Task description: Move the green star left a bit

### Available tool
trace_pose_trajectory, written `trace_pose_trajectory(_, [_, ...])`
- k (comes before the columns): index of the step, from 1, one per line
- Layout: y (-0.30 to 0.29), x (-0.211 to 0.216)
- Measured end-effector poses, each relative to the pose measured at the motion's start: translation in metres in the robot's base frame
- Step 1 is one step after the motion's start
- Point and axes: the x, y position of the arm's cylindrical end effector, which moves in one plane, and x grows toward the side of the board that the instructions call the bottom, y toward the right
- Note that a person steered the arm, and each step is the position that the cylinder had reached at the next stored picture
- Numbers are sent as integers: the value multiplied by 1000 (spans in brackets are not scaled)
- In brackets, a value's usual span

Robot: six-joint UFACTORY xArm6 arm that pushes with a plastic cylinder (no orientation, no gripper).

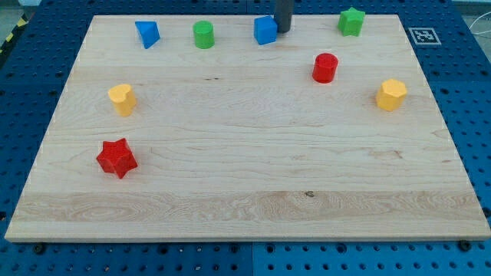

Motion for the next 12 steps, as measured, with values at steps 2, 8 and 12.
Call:
trace_pose_trajectory(2, [3,-7])
trace_pose_trajectory(8, [133,-39])
trace_pose_trajectory(12, [192,-1])
